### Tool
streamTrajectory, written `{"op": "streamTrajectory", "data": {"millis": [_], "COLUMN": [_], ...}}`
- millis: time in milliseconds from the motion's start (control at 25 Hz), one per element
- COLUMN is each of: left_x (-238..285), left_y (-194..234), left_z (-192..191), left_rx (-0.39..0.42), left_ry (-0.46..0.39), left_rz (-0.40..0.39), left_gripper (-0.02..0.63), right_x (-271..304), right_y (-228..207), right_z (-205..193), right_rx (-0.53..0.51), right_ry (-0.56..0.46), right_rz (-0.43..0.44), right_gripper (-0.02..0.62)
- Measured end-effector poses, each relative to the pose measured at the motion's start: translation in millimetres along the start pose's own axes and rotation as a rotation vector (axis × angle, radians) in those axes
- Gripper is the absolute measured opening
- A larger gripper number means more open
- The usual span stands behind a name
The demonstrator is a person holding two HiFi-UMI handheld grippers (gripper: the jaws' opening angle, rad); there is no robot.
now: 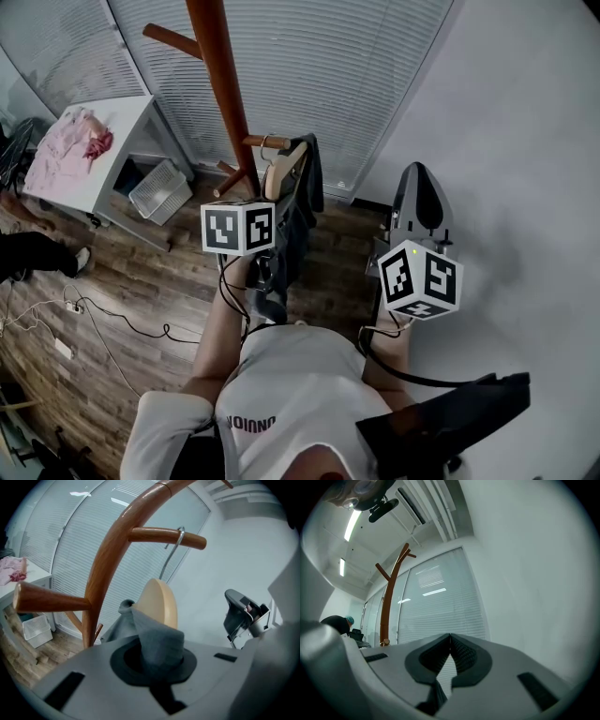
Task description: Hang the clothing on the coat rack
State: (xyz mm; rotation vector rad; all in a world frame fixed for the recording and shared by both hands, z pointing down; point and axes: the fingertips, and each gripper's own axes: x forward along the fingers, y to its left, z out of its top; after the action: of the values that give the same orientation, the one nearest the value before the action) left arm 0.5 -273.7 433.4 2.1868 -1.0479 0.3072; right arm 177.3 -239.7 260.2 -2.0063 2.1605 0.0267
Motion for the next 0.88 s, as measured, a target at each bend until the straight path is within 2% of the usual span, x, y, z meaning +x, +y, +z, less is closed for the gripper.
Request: {"op": "streamTrajectory", "data": {"millis": [880], "left_x": [2.5], "left_y": [7.9], "left_z": [-1.2], "left_rx": [-0.036], "left_ry": [-0.008], "left_rz": [-0.006], "left_gripper": [0.017], "right_x": [4.5], "right_y": [-1.9], "right_z": [-0.5], "right_rx": [-0.002], "right_ry": [0.008], "right_rz": [0.013], "right_gripper": [0.020]}}
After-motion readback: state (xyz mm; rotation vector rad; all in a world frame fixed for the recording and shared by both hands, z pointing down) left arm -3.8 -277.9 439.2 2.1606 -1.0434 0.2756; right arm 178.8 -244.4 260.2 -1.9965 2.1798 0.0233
